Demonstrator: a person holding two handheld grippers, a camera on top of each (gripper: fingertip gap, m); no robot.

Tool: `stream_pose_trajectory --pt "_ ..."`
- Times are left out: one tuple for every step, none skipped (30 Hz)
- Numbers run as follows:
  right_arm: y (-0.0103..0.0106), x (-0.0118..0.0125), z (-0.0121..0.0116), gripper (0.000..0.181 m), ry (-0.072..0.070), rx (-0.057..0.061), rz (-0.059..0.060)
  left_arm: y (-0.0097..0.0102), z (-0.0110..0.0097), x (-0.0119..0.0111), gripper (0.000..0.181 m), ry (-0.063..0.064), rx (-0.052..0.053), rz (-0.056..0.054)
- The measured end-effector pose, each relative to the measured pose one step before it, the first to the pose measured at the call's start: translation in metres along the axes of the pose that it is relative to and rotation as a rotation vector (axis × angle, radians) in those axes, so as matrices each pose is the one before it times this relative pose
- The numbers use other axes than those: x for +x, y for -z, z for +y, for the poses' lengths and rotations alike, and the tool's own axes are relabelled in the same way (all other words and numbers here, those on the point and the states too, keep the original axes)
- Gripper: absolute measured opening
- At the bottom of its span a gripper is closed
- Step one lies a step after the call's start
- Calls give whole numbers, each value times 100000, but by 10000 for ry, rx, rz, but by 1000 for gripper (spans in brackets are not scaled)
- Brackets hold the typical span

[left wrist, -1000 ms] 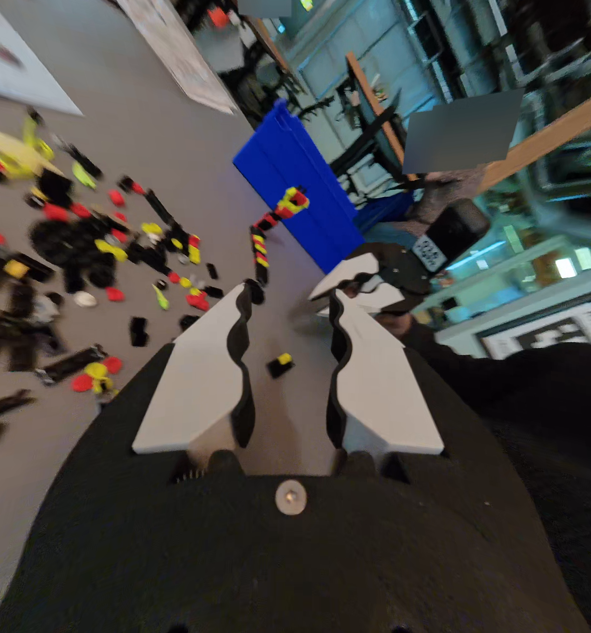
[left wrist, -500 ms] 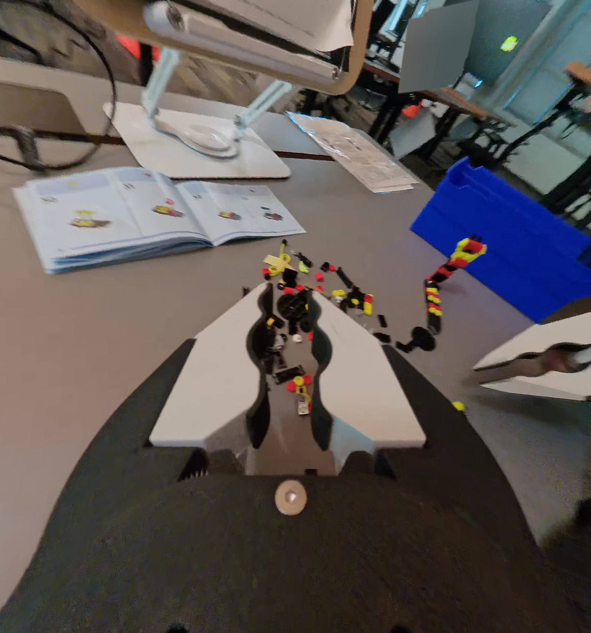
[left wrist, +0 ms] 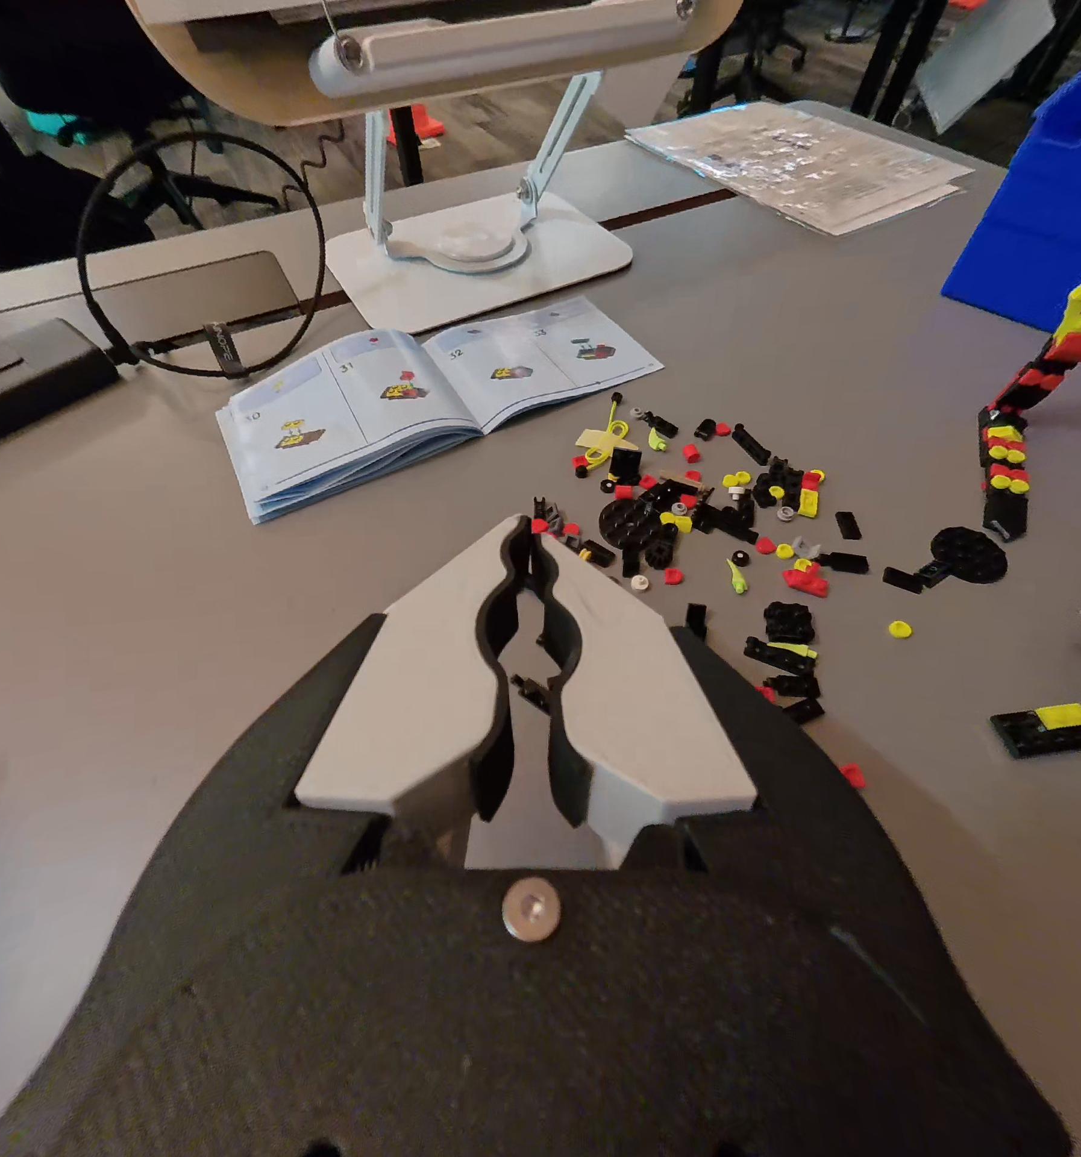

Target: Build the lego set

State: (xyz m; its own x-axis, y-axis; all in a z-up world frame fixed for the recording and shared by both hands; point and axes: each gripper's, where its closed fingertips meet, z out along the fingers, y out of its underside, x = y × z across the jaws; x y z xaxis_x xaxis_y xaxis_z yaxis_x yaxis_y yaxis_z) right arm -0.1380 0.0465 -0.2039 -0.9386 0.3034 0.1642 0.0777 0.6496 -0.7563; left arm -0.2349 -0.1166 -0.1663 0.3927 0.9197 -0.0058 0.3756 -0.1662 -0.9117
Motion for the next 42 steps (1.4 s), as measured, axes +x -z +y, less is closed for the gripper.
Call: stream_pose_trajectory --pt "14 48 -5 11 17 -1 39 9 -47 113 0 -129 46 38" --pt "6 35 -28 11 2 9 21 -13 -17 229 0 -149 -4 75" --pt "9 37 -29 12 -6 14 25 -25 -17 177 0 -180 -3 8" --pt "32 69 -51 12 -5 19 42 -21 -38 99 0 -270 24 -92" --pt "68 109 -76 12 7 35 67 -17 -25 76 0 -342 3 -130" --pt "108 156 -160 12 24 77 97 10 -19 9 0 -330 -12 -186" --pt "137 165 -219 12 18 111 106 50 -37 -44 0 -265 29 -229" --pt "139 175 -204 11 0 117 102 108 -97 -155 0 -205 126 -315" --pt "140 162 -195 11 -6 105 96 169 -118 -316 0 -158 214 -431" --pt "133 205 -184 11 6 100 115 209 -137 -391 0 -160 262 -479" --pt "159 285 -194 10 45 110 164 186 -174 -157 0 -249 260 -307" --pt "206 313 -281 10 86 152 199 147 -155 103 0 -215 183 -106" --pt "234 318 -358 10 116 205 216 79 -92 307 0 -40 62 71" --pt "254 320 -388 10 100 238 228 22 -26 447 0 222 -19 246" --pt "232 256 -404 11 86 244 181 10 56 480 0 406 -61 357" --pt "179 294 -348 14 41 220 203 -4 68 410 0 431 -57 370" --pt "111 284 -195 15 4 148 186 -2 61 288 0 334 -32 307" --pt "-4 225 10 15 -8 14 113 0 42 158 0 187 -13 198" --pt "-137 294 194 15 -61 -104 128 -26 13 112 0 39 8 109" --pt "-293 320 272 13 -155 -148 96 -71 33 152 0 -46 3 57" --pt "-468 348 311 12 -280 -166 63 -110 93 257 0 -83 -29 62" --pt "-603 366 251 12 -339 -188 6 -109 121 357 0 -109 -57 82" --pt "-683 386 195 14 -291 -205 -43 -88 81 387 0 -116 -50 89" --pt "-713 436 226 16 -261 -245 9 -44 -1 405 0 -95 -12 107" --pt "-766 353 192 17 -238 -201 22 -12 -44 387 0 -37 19 129" --pt "-831 153 20 17 -155 -130 -61 14 -25 353 0 33 15 140" --pt "-878 163 -33 18 -90 -193 -7 15 32 274 0 84 -18 143" --pt "-862 315 -11 18 -31 -278 121 11 58 156 1 108 -39 112" --pt "-817 184 -48 20 71 -248 81 32 73 31 2 110 -38 68" --pt "-746 189 81 20 99 -254 109 27 65 -46 2 101 -30 49" --pt "-669 141 208 19 43 -260 75 28 55 -67 2 101 -11 43" --pt "-586 72 321 18 -39 -257 -5 33 46 -83 2 109 -12 44" --pt "-487 8 327 18 -102 -209 -70 14 44 -65 2 127 -19 42" --pt "-404 21 334 16 -138 -178 -75 2 43 -12 1 138 -18 62" --pt "-321 53 356 14 -125 -178 -55 -4 64 47 1 130 -24 86" --pt "-235 86 317 11 -73 -156 -20 -23 82 72 2 102 -40 81" --pt "-184 108 271 10 -11 -115 29 -16 90 76 2 53 -47 67" --pt "-171 86 221 9 26 -87 35 -26 63 63 3 8 -37 43" --pt "-152 -17 169 9 14 -75 -17 -17 34 16 3 -14 -18 4" --pt "-53 -66 -86 8 -16 66 -38 -27 29 10 4 -23 -17 -9" --pt "-32 -18 -25 8 -9 14 -15 -27 46 42 5 -23 -23 15" --pt "-15 -8 -19 8 18 0 -2 -37 44 41 5 -6 -24 19"
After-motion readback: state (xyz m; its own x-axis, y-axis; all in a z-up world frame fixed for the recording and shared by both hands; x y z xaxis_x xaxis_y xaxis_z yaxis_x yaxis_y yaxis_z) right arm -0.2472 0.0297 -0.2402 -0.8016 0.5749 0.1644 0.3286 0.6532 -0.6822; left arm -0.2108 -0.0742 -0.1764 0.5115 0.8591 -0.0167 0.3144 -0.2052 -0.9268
